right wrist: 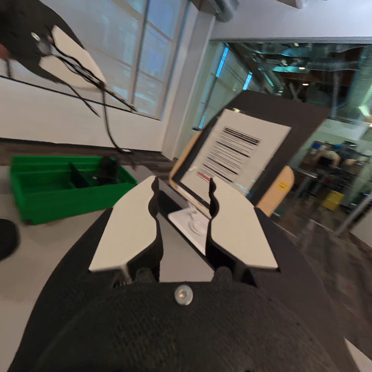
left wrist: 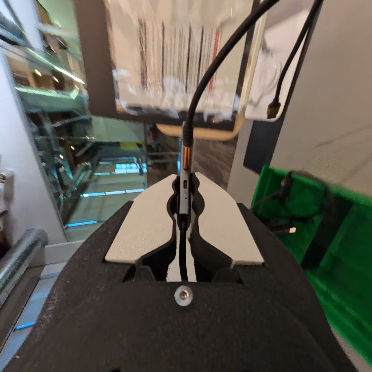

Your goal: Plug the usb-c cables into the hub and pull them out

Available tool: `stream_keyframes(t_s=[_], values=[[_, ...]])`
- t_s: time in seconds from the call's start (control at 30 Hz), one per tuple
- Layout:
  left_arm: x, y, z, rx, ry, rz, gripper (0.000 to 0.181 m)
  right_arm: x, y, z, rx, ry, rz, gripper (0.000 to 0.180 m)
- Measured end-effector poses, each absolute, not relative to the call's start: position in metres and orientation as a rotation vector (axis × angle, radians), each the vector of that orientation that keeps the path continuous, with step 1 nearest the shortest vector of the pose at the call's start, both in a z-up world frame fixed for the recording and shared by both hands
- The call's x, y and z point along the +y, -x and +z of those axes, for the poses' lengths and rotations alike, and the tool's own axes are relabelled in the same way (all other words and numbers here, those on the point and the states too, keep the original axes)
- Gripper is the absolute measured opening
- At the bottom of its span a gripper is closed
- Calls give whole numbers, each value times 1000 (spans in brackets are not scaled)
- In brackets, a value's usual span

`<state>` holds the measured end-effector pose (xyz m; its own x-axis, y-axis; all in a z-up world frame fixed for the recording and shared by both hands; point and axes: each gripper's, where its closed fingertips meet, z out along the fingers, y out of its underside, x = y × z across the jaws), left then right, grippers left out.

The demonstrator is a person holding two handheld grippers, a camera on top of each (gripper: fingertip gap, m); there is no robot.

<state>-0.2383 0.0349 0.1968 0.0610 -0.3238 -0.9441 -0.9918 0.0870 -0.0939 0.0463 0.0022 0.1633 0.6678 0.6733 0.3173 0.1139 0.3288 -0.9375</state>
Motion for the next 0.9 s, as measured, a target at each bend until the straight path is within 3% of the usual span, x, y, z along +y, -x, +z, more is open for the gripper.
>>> stream_keyframes(t_s=[0.27,0.6,0.67,0.7,0.73,0.87,0.9], values=[[-17,87,151,1435,1145,556,9,-1,-23,136,-954,1185,291,44],[-38,21,102,1525,1078,176,9,-23,7,115,-1248,911,-4,41],[-38,19,95,1525,1083,111,9,-17,13,100,-1317,934,-64,17],[-36,18,92,1518,1098,83,10,-12,14,96,-1330,932,-114,16],[-31,19,91,1494,1125,55,14,-5,13,97,-1314,922,-174,15],[-23,30,100,1363,1271,-218,71,20,9,96,-1238,885,-420,12],[-24,35,103,1346,1309,-292,71,22,9,98,-1206,869,-442,12]])
